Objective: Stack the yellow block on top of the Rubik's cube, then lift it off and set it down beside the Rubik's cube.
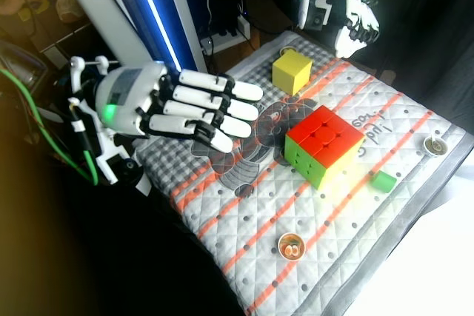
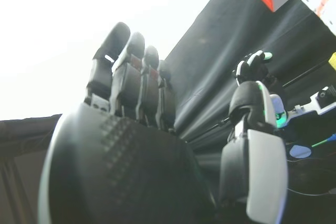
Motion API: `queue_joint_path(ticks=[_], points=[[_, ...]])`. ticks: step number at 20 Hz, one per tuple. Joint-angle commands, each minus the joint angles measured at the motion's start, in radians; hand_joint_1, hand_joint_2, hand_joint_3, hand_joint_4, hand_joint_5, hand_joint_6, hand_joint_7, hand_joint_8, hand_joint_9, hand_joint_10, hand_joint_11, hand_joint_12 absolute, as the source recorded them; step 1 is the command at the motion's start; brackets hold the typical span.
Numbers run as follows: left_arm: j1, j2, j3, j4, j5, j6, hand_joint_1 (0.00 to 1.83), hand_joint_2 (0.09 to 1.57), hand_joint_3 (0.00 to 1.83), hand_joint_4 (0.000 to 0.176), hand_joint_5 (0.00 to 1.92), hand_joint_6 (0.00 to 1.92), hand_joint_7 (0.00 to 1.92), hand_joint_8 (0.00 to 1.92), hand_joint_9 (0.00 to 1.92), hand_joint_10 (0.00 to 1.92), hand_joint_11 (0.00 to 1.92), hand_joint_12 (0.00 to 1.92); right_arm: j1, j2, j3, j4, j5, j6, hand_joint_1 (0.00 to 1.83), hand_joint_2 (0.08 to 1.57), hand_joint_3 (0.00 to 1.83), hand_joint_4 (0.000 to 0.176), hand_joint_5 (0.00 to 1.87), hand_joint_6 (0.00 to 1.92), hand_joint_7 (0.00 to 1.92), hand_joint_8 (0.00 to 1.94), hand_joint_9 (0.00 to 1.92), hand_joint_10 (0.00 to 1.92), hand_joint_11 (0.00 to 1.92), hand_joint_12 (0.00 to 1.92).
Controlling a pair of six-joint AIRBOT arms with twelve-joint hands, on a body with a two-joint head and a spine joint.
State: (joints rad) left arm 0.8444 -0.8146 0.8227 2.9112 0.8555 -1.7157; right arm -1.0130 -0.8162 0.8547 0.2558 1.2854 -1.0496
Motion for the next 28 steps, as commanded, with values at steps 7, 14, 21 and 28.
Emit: queue_joint_path(ticks=[7,14,21,28], points=[[0.002,0.005,-0.006,0.026,0.056,-0.009,0.67,0.76,0.02,0.032,0.25,0.04,0.15,0.0,0.04,0.09,0.0,0.74,-0.014,-0.004,0.007,0.024,0.114,0.012,0.55,1.2,0.41,0.0,0.22,1.35,0.26,1.38,0.13,1.57,0.0,1.92],[-0.032,0.029,-0.042,0.101,-0.182,-0.006,0.7,0.7,0.0,0.019,0.18,0.01,0.14,0.01,0.14,0.08,0.0,1.13,-0.016,-0.004,0.008,0.028,0.112,0.027,0.55,1.29,0.22,0.0,0.29,1.15,0.29,1.13,0.1,1.41,0.0,1.92],[-0.033,0.01,-0.007,0.101,-0.376,-0.005,0.64,0.72,0.0,0.017,0.18,0.0,0.17,0.0,0.1,0.02,0.0,0.8,-0.016,-0.004,0.015,0.027,0.111,0.052,0.54,1.36,0.06,0.0,0.35,1.06,0.4,1.05,0.2,1.33,0.0,1.92],[-0.053,-0.038,0.028,0.101,-0.541,0.049,0.67,0.78,0.02,0.007,0.2,0.0,0.13,0.01,0.05,0.01,0.0,0.65,-0.013,-0.004,0.017,0.019,0.111,0.054,0.57,1.34,0.01,0.0,0.48,1.11,0.49,0.99,0.24,1.26,0.0,1.89]])
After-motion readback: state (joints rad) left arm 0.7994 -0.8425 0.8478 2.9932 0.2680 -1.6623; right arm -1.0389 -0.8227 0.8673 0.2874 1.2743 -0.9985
